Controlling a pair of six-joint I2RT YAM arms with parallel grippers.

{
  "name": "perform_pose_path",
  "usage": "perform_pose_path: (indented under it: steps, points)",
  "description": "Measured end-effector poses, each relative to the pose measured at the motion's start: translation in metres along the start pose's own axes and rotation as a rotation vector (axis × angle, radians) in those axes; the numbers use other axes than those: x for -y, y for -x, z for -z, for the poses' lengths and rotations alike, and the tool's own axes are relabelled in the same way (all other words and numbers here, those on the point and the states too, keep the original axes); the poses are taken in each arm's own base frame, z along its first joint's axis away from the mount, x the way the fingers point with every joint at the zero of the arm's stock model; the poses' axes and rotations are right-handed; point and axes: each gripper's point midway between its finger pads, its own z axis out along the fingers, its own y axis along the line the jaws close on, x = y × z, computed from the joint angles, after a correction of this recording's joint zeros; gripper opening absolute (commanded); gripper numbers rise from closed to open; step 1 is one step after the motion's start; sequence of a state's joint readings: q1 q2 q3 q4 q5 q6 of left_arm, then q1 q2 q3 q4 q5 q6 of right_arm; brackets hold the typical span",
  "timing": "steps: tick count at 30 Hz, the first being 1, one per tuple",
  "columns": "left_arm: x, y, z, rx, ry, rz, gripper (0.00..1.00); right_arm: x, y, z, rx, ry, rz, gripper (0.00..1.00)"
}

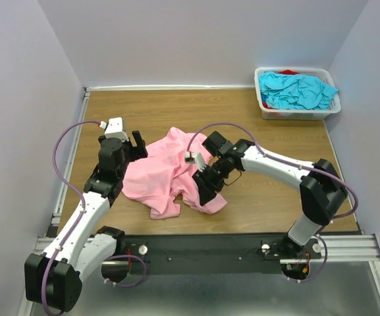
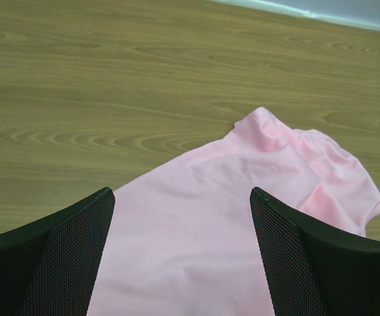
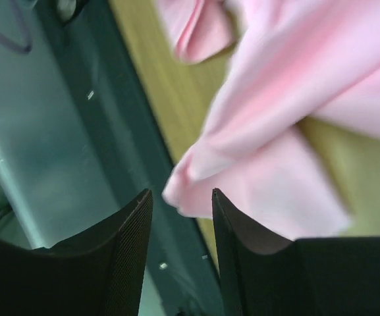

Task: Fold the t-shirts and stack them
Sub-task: Flatten the tshirt out

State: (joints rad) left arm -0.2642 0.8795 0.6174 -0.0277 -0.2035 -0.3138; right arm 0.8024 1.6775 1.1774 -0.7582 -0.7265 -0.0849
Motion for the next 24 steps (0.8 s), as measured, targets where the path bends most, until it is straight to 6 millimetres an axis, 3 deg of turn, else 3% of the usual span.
perform_pose_path:
  steps: [5,10,12,20,24]
  points:
    - [-0.005,-0.018,-0.002,-0.066,0.035,0.041,0.88,0.039,0.057,0.025,0.111,-0.218,0.015,0.50]
    - [-0.004,-0.037,-0.005,-0.120,0.051,0.140,0.80,0.091,0.088,0.034,0.227,-0.363,-0.142,0.54]
    - [-0.007,-0.055,-0.008,-0.170,0.068,0.171,0.79,0.116,0.095,0.028,0.258,-0.406,-0.222,0.54]
    - [-0.049,-0.112,-0.027,-0.362,0.203,0.235,0.75,0.173,0.097,-0.003,0.289,-0.511,-0.357,0.54]
    - [-0.059,-0.136,-0.039,-0.460,0.227,0.247,0.74,0.205,0.102,0.019,0.364,-0.549,-0.429,0.54]
